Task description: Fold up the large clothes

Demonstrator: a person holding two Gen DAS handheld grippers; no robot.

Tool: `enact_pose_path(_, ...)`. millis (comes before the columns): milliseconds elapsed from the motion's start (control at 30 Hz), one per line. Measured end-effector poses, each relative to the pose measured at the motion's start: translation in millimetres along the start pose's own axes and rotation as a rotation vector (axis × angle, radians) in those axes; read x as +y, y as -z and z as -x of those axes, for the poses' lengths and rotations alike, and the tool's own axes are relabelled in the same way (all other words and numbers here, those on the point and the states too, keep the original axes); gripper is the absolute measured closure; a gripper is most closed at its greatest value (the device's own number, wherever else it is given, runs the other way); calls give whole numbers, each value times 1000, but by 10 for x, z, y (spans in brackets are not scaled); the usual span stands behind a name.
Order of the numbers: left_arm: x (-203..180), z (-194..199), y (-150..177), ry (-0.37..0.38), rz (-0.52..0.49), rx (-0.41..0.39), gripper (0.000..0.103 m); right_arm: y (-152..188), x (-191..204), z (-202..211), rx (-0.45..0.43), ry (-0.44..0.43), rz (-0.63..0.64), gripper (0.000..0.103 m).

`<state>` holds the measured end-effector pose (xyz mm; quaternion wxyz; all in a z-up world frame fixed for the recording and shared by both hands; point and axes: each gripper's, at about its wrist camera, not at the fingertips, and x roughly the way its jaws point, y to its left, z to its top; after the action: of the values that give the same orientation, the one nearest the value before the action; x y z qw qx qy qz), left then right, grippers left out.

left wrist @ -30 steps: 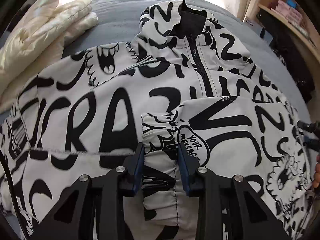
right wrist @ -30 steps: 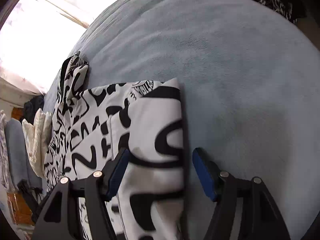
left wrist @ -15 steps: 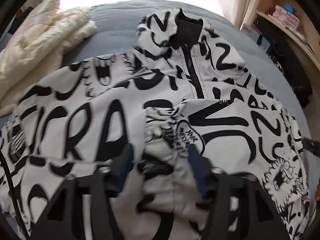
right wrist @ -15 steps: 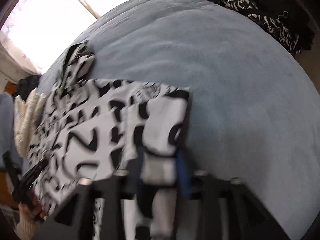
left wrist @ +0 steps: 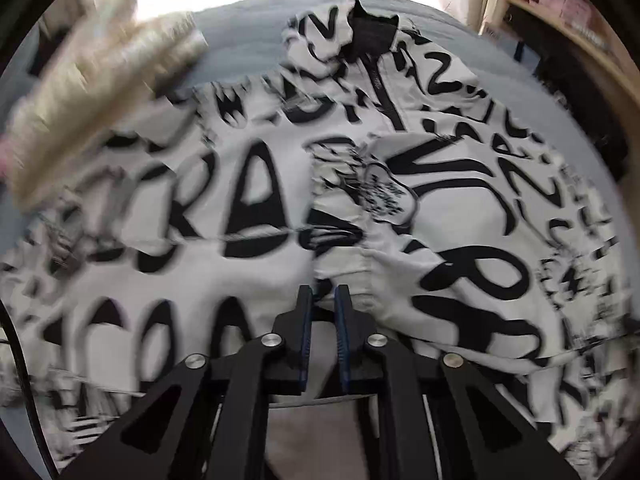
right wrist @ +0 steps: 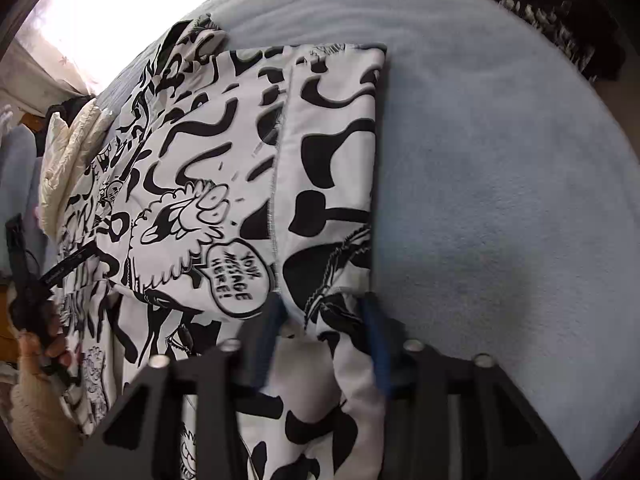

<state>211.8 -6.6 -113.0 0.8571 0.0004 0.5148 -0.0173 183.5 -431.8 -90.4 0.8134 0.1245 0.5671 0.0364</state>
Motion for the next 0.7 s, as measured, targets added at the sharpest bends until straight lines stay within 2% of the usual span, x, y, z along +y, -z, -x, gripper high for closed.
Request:
enact_pose_path(67, 22, -87, 73, -58, -16, 28, 94, 58, -11, 107, -47, 19, 11, 77)
enact_pose_path(100, 59, -146, 105, -70, -11, 56, 94, 91, -34, 52, -31, 40, 17, 77)
enact_pose_path(167, 148, -89, 140, -39, 22, 47, 93, 136, -58, -16, -9, 57, 24, 74)
enact_pose_path(233, 237, 63, 153, 15, 62, 22, 89, 124, -49, 97, -19, 52, 1, 71)
enact_pose_path(267, 272, 181, 156, 54, 71, -9, 87, 114, -33, 203, -37, 50, -13, 71)
enact_pose_path(333, 280, 393, 153, 87, 70, -75, 75, 98, 67, 390, -84, 46, -10, 71)
enact_pose_path(367, 249, 507, 139, 107, 67, -113, 74, 79, 158, 496, -114, 38, 8, 71)
enact_pose_path(433, 129, 627, 70, 156, 56, -126, 74, 27, 376, 588, -140, 7, 38, 71)
enact_pose_path(500, -65, 652, -28, 199, 41, -101, 73, -39, 635, 571, -141, -55, 62, 71)
enact_pose_path(700, -699, 333, -215, 194, 38, -55, 69, -196, 1376, 81, -113, -135, 111, 71)
